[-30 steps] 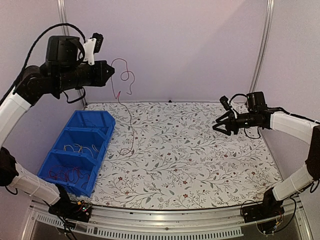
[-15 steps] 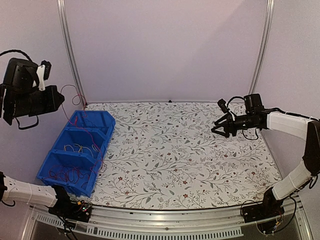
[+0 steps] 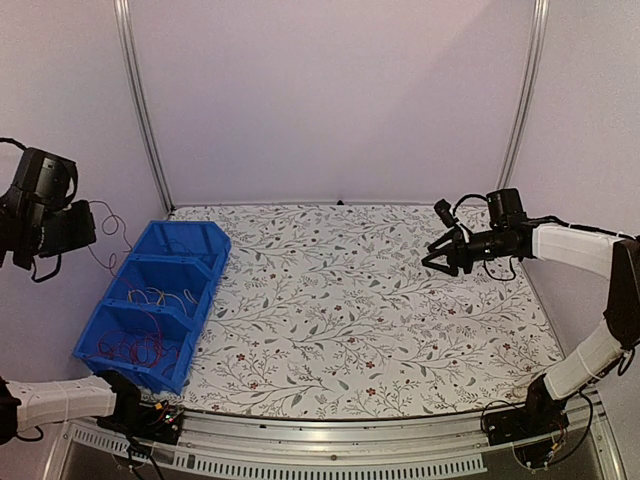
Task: Untangle the cables
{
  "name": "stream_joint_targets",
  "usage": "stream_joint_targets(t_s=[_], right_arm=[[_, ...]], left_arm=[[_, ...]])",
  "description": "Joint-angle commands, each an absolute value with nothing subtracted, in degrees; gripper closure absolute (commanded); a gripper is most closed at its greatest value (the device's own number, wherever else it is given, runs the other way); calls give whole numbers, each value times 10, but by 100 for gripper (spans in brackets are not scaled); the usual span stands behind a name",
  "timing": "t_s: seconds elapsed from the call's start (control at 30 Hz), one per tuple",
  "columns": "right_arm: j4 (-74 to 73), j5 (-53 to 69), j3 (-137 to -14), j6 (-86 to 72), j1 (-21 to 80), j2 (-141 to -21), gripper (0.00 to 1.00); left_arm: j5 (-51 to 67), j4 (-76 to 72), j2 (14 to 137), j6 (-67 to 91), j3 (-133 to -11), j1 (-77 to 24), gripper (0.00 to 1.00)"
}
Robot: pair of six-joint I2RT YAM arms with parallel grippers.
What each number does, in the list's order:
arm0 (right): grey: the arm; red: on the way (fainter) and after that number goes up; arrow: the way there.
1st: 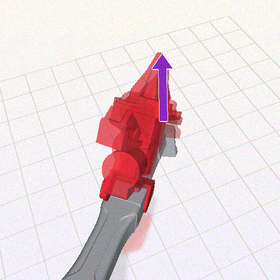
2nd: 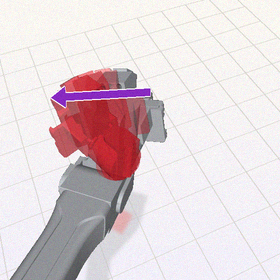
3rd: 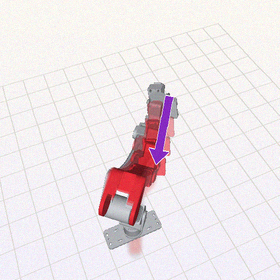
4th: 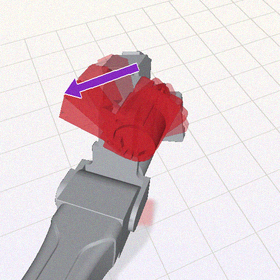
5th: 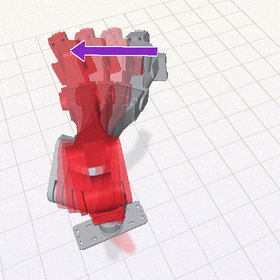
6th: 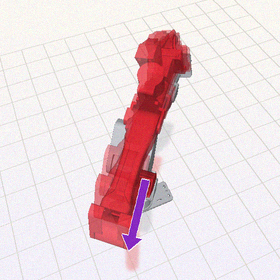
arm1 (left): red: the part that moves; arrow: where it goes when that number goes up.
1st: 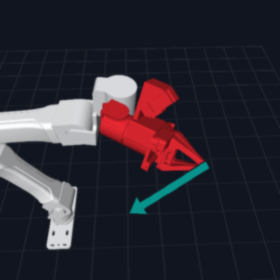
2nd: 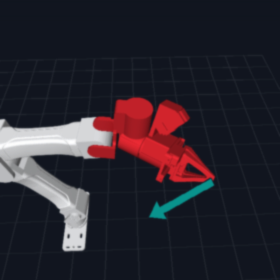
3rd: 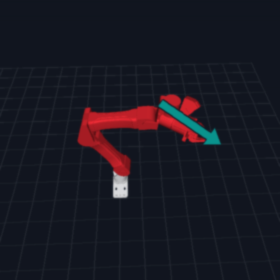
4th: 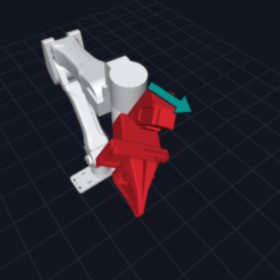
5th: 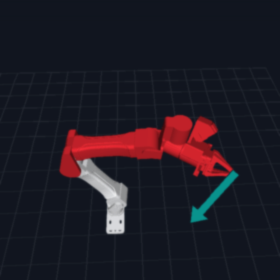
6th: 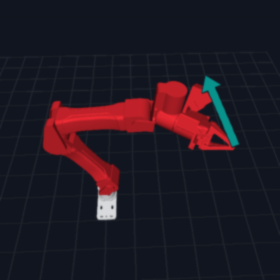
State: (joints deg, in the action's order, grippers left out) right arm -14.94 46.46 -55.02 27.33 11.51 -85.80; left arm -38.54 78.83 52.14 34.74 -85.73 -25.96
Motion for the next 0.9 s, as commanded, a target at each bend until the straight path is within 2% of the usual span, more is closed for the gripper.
stream_joint_targets(t_s=[0.0,0.13,0.3,0.6,0.77,0.87], right_arm=[[-148,475,-549,282,114,-867,39],[-151,476,-550,284,114,-871,39],[-155,478,-551,289,114,-878,39],[-171,502,-561,290,114,-901,39],[-175,512,-562,289,114,-909,39],[-177,521,-567,289,114,-915,39]], left_arm=[[-396,795,522,310,-836,-192,100],[-360,795,519,321,-807,-180,100],[-256,795,498,375,-696,-147,100],[-191,796,457,437,-578,-114,100],[-223,796,410,465,-641,-110,100],[-214,797,404,422,-681,-91,100]])
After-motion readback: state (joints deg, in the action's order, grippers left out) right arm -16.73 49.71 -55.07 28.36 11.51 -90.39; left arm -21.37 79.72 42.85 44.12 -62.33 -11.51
